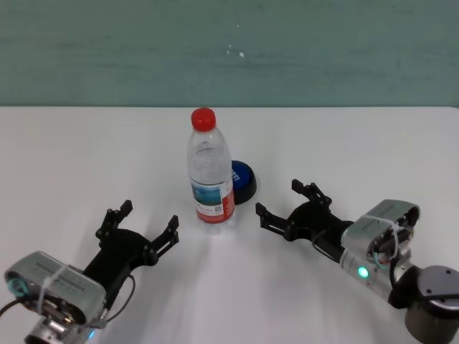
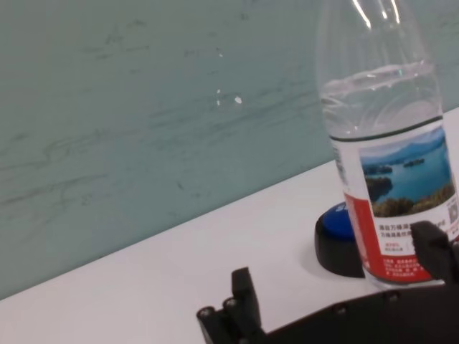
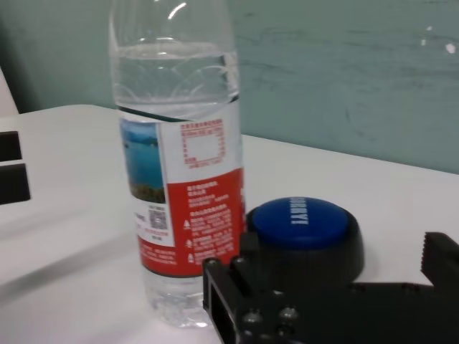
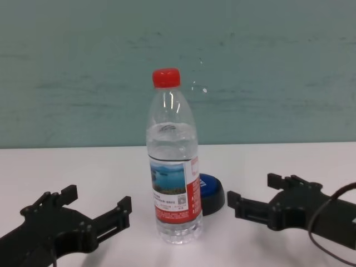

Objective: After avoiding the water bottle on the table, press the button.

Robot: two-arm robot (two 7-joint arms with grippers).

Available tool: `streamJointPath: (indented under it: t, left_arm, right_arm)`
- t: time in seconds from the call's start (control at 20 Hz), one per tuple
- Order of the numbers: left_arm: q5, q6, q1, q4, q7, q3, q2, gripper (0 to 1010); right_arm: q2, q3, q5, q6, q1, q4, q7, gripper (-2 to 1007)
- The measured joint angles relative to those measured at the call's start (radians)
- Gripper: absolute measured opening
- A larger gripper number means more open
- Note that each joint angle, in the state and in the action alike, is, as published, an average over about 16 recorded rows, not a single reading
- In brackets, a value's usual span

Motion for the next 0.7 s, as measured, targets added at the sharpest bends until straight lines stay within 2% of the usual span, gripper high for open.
streamJointPath:
  t: [0.35,0.7]
  left_arm:
    - [0.0,0.0,0.0,0.0,0.0,0.0,0.0,1000]
    - [0.0,0.0,0.0,0.0,0.0,0.0,0.0,1000]
  right_arm:
    - [0.004,-0.009,0.005,-0.001,0.0,-0.005,0.009,1004]
    - [0.013,-0.005,0.012,-0.002,-0.023,-0.032,0.003,1004]
